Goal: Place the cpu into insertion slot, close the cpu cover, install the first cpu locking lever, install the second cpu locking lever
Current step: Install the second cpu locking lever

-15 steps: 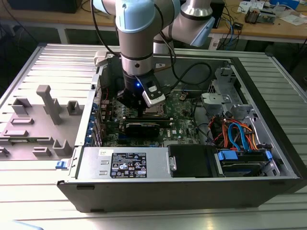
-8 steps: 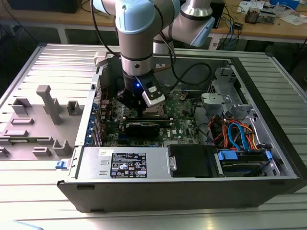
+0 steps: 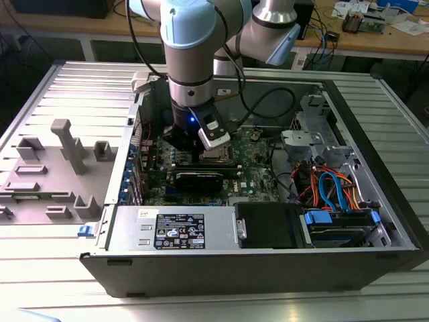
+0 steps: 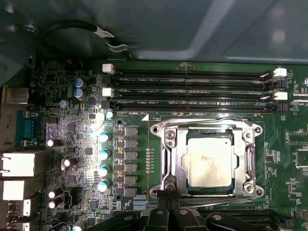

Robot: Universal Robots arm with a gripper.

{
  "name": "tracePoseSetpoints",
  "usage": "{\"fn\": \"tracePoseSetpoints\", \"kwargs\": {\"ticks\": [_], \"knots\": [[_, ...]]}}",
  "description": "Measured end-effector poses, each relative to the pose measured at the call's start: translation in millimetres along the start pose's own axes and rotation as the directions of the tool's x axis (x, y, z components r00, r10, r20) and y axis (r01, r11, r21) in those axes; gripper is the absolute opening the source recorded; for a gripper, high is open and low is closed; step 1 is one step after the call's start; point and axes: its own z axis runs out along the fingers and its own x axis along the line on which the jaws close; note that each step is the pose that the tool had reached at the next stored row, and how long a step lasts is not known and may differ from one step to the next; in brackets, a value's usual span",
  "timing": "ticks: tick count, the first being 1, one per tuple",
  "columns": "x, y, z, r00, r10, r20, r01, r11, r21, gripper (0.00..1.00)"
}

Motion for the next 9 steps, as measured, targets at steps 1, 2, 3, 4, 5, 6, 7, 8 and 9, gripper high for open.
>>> {"fn": "tracePoseSetpoints", "kwargs": {"ticks": [1, 2, 3, 4, 5, 6, 7, 8, 9], "knots": [[-0.1, 0.1, -1.2, 1.0, 0.0, 0.0, 0.0, 1.0, -0.0001, 0.11], [-0.2, 0.1, -2.2, 1.0, 0.0, 0.0001, 0.0, 1.0, -0.0002, 0.11], [-0.3, 0.1, -3.1, 1.0, 0.0, 0.0001, 0.0, 1.0, -0.0001, 0.11], [-0.3, 0.0, -3.4, 1.0, 0.0, 0.0001, 0.0, 1.0, -0.0002, 0.11], [-0.4, -0.5, -3.5, 1.0, 0.0, 0.0001, 0.0, 1.0, -0.0003, 0.11], [-0.5, -1.2, -3.7, 1.0, 0.0, 0.0001, 0.0, 1.0, -0.0001, 0.11], [-0.4, -2.3, -3.9, 1.0, 0.0, 0.0001, 0.0, 1.0, -0.0001, 0.11], [-0.5, -3.6, -4.1, 1.0, 0.0, 0.0001, 0.0, 1.0, -0.0001, 0.11], [-0.5, -4.9, -4.5, 1.0, 0.0, 0.0001, 0.0, 1.0, -0.0001, 0.11]]}}
